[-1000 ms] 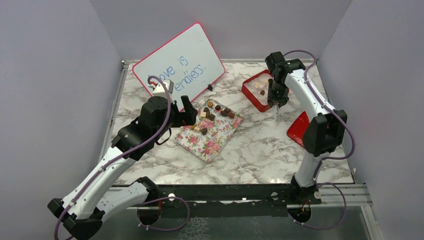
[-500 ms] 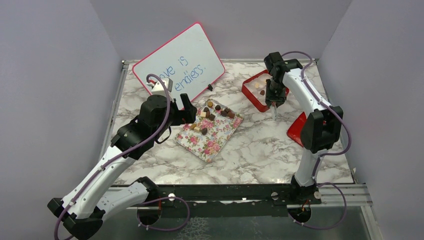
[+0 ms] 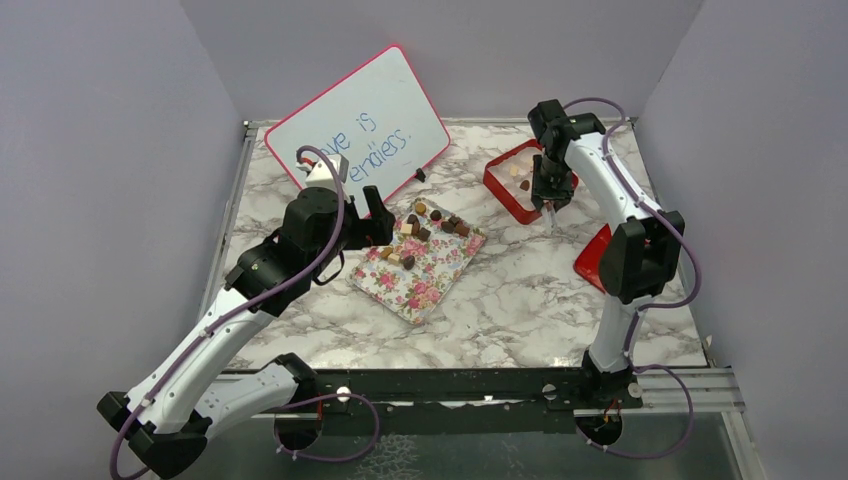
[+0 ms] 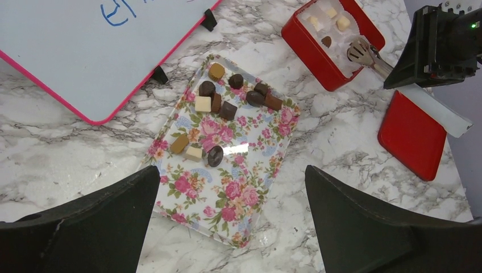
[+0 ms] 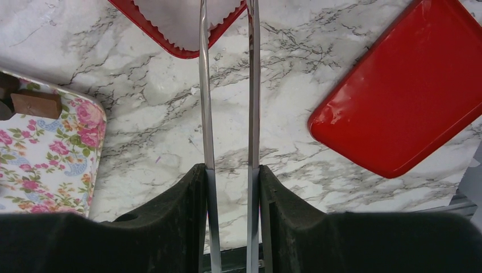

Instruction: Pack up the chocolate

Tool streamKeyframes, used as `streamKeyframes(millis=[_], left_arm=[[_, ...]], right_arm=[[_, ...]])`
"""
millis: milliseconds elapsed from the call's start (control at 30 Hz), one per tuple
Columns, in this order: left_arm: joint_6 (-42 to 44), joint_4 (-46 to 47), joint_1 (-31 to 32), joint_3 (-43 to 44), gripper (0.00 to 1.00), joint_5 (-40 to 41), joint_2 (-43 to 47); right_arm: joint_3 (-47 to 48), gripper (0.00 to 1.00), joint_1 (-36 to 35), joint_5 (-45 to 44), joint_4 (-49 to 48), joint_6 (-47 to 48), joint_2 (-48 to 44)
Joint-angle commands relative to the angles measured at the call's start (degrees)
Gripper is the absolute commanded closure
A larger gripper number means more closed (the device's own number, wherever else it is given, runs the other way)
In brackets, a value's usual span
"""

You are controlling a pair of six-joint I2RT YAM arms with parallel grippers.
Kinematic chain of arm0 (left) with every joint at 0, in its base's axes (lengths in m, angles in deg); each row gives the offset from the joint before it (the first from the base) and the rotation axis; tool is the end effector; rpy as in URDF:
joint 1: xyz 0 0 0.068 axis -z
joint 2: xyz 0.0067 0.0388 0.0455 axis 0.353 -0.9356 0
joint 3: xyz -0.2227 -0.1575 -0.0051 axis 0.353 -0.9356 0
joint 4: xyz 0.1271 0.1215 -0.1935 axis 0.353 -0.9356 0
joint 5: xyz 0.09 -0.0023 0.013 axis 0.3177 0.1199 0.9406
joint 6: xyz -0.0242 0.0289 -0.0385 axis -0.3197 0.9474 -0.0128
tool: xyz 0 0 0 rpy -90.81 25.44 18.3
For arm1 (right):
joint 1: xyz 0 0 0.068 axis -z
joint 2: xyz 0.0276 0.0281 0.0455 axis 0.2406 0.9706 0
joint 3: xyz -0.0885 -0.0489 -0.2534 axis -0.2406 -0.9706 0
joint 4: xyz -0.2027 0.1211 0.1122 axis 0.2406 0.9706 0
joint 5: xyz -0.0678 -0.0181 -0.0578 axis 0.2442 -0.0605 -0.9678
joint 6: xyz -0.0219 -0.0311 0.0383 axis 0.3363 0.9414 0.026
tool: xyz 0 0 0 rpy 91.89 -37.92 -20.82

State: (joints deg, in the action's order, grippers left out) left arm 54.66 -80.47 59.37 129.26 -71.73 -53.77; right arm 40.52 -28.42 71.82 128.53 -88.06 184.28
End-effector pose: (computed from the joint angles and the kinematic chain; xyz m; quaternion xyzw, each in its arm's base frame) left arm 0.1514 -0.1085 0.3862 -0.0101 0.8376 -0.2022 0.5074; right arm 0.3741 0.0890 0.2973 0.0717 0.9860 -0.0681 0.1339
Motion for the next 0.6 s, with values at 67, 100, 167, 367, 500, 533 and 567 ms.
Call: streamKeyframes(millis=[67, 100, 167, 367, 500, 533, 567], left_arm=[[0.73, -0.41, -0.21, 2.29, 0.01, 1.82, 0.78], [0.73, -0.43, -0.2, 2.36, 0.01, 1.81, 0.78], [0.73, -0.38, -0.23, 2.54, 0.01, 1.76, 0.7], [0.57, -0.4, -0.23, 2.76, 0.01, 1.72, 0.75], [0.34, -0.46, -0.25, 2.81, 0.01, 1.8, 0.94], [0.3, -0.46, -0.25, 2.73, 0.01, 1.89, 1.11], [0.24, -0.41, -0.23, 2.64, 0.01, 1.94, 1.2]], right_arm=[[2.95, 0.61, 0.35, -2.08, 1.98, -0.3, 0.64], [3.19, 0.61, 0.35, -2.09, 2.06, -0.23, 0.67], [3.74, 0.6, 0.41, -2.16, 2.28, -0.13, 0.65], [4.52, 0.58, 0.36, -2.4, 2.66, 0.31, 0.64], [4.44, 0.58, 0.4, -2.43, 2.86, 0.44, 0.64], [4.59, 0.58, 0.36, -2.32, 2.86, 0.48, 0.63], [4.76, 0.58, 0.35, -2.01, 2.79, 0.6, 0.65]])
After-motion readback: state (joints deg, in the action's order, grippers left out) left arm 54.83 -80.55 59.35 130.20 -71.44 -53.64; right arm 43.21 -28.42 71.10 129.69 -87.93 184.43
